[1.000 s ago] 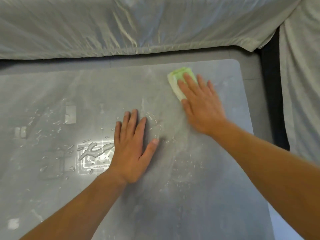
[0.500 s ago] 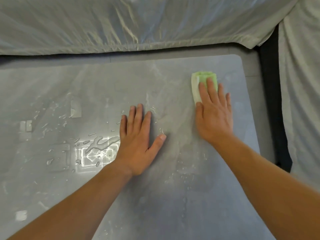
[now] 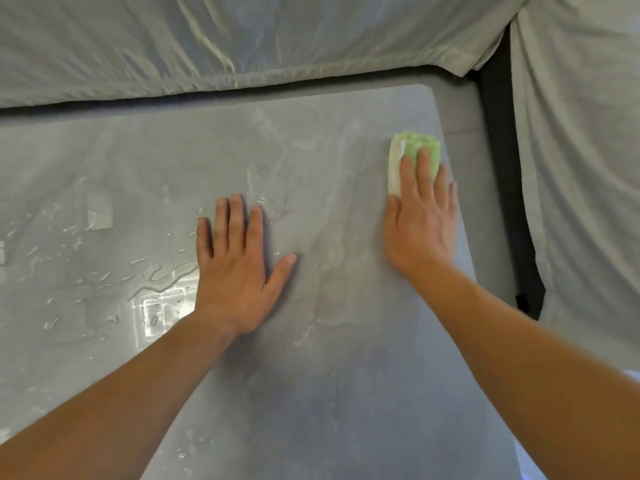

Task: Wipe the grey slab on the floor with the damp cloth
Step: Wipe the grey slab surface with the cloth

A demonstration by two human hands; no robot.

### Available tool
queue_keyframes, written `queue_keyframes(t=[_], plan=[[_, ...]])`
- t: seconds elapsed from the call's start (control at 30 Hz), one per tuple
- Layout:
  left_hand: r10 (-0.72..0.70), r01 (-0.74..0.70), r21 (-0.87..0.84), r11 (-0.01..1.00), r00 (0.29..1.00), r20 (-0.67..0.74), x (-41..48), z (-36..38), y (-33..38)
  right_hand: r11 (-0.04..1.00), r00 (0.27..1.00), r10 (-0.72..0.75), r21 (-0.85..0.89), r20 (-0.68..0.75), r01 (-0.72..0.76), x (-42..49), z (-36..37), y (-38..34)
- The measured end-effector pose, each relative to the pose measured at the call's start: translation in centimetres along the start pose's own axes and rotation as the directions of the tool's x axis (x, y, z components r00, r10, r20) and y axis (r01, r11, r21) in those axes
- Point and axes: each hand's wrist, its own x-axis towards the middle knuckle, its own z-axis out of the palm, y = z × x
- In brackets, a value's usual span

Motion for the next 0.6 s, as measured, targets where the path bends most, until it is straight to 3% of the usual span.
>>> queue_keyframes(t=[0.1,0.17,0.23,0.27,0.33,0.4,0.6], plan=[[-0.016,0.017,0.045,0.999,1.000,-0.003,0.0,0.0,0.2,0.964,0.964,-0.264,-0.039,0.026,0.264,-6.6,1.6,-0.7],[-0.025,0.025,0.076,0.997,1.000,-0.001,0.1,-0.1,0.4,0.887,0.885,-0.455,-0.040,0.103,0.460,-10.3,2.0,0.4],[-0.033,0.032,0.083,0.996,0.999,0.005,0.2,-0.1,0.5,0.836,0.831,-0.539,-0.034,0.138,0.548,-9.0,1.6,2.2],[-0.037,0.036,0.079,0.996,0.999,0.003,0.2,-0.1,0.4,0.862,0.860,-0.495,-0.048,0.122,0.504,-7.0,1.2,2.8],[-0.041,0.041,0.076,0.996,0.999,-0.001,0.1,-0.1,0.4,0.965,0.966,-0.255,-0.055,0.043,0.257,-2.0,0.2,3.5],[-0.044,0.044,0.076,0.996,0.999,-0.007,0.0,0.0,0.4,0.999,0.999,-0.038,-0.020,0.010,0.038,1.4,-0.7,3.9],[-0.045,0.045,0.048,0.998,0.999,-0.003,0.0,-0.3,0.5,0.999,0.999,0.037,-0.003,0.015,-0.037,-8.6,0.8,4.0]])
